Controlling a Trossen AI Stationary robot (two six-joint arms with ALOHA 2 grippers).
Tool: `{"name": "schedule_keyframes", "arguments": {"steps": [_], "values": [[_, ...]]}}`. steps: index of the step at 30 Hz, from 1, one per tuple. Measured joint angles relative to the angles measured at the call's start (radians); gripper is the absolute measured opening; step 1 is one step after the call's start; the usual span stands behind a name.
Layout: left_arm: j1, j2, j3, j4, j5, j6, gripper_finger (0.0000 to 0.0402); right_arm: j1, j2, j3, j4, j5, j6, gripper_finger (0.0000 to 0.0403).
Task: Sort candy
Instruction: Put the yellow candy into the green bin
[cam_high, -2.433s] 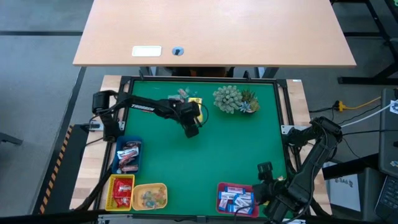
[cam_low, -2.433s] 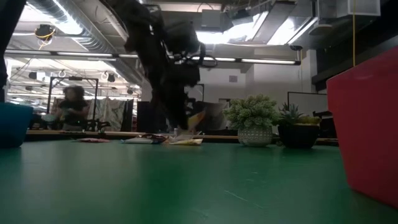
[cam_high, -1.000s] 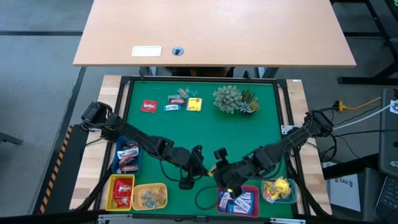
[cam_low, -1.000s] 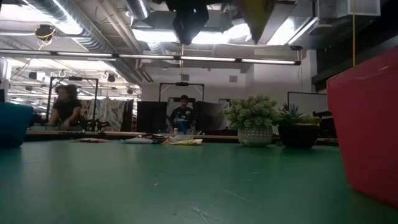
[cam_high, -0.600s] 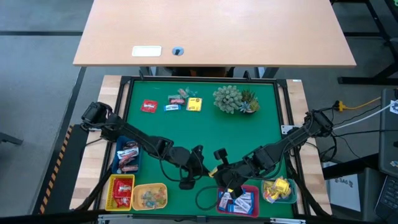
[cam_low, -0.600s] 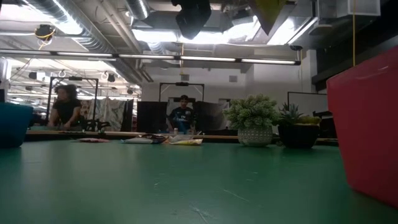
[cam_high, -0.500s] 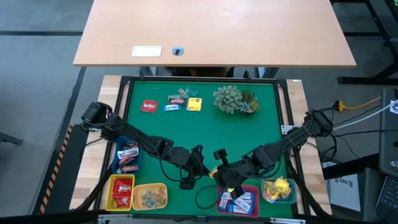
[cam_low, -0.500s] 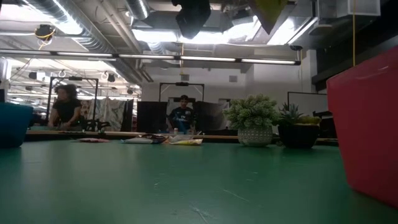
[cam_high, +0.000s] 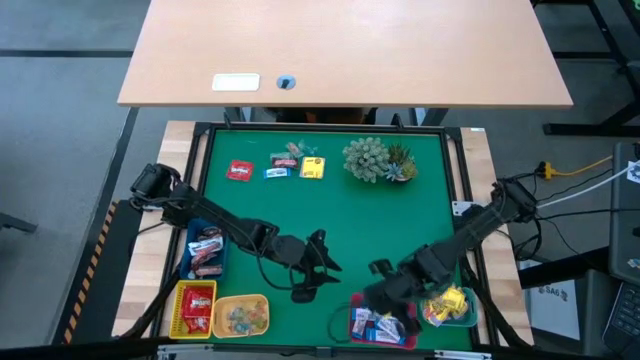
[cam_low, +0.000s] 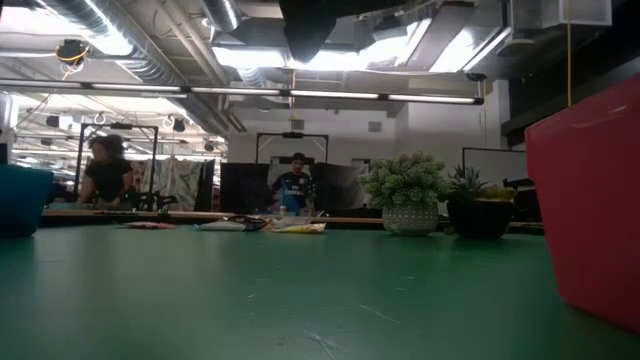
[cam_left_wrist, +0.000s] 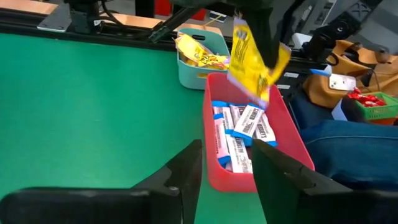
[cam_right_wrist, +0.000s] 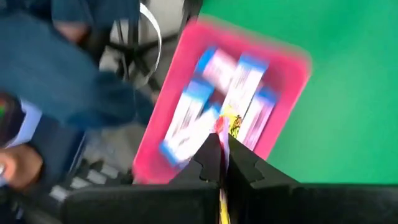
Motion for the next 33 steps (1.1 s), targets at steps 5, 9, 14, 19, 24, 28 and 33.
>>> {"name": "schedule_keyframes", "arguments": {"steps": [5, 9, 14, 19, 24, 28, 33], "values": [[0.0, 0.0, 0.0, -0.001, 0.0, -0.001, 0.0125, 0.118, 0.0, 0.0, -0.14, 0.038, 0.102, 0.0001], [0.0, 0.0, 0.0, -0.002, 0.001, -0.002, 0.0125, 0.213, 0.0, 0.0, -0.263, 0.164, 0.251, 0.0001], [0.0, 0.0, 0.0, -0.002, 0.002, -0.002, 0.0125, 0.308, 0.0, -0.045, -0.335, 0.222, 0.49, 0.0001], [0.0, 0.0, 0.0, -0.002, 0.003, -0.002, 0.0125, 0.377, 0.0, -0.135, -0.326, 0.221, 0.656, 0.0001], [0.0, 0.0, 0.0, -0.002, 0.003, -0.002, 0.0125, 0.396, 0.0, -0.211, -0.317, 0.222, 0.736, 0.0001], [0.0, -0.001, 0.0, -0.002, 0.003, -0.002, 0.0125, 0.396, 0.001, -0.235, -0.302, 0.213, 0.736, 0.0001], [0.0, -0.001, 0.0, -0.002, -0.004, 0.001, 0.0125, 0.389, 0.001, -0.235, -0.297, 0.191, 0.733, 0.0014]]}}
